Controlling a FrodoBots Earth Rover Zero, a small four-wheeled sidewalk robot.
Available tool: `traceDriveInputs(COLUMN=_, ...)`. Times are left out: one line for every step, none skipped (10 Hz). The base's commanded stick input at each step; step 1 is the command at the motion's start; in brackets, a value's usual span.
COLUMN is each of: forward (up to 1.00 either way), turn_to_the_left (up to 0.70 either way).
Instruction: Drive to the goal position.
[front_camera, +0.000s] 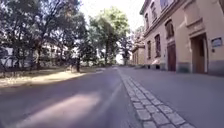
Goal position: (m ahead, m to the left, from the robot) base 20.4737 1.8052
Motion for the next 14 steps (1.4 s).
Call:
traceDriveInputs(forward=0.45, turn_to_the_left=0.00)
traceDriveInputs(forward=0.45, turn_to_the_left=0.00)
traceDriveInputs(forward=0.45, turn_to_the_left=0.00)
traceDriveInputs(forward=0.45, turn_to_the_left=0.00)
traceDriveInputs(forward=0.45, turn_to_the_left=0.00)
traceDriveInputs(forward=0.45, turn_to_the_left=0.00)
traceDriveInputs(forward=0.45, turn_to_the_left=0.00)
traceDriveInputs(forward=0.45, turn_to_the_left=0.00)
traceDriveInputs(forward=0.45, turn_to_the_left=0.00)
traceDriveInputs(forward=0.45, turn_to_the_left=0.00)
traceDriveInputs(forward=0.45, turn_to_the_left=0.00)
traceDriveInputs(forward=0.45, turn_to_the_left=0.00)
traceDriveInputs(forward=0.45, turn_to_the_left=0.00)
traceDriveInputs(forward=0.45, turn_to_the_left=0.00)
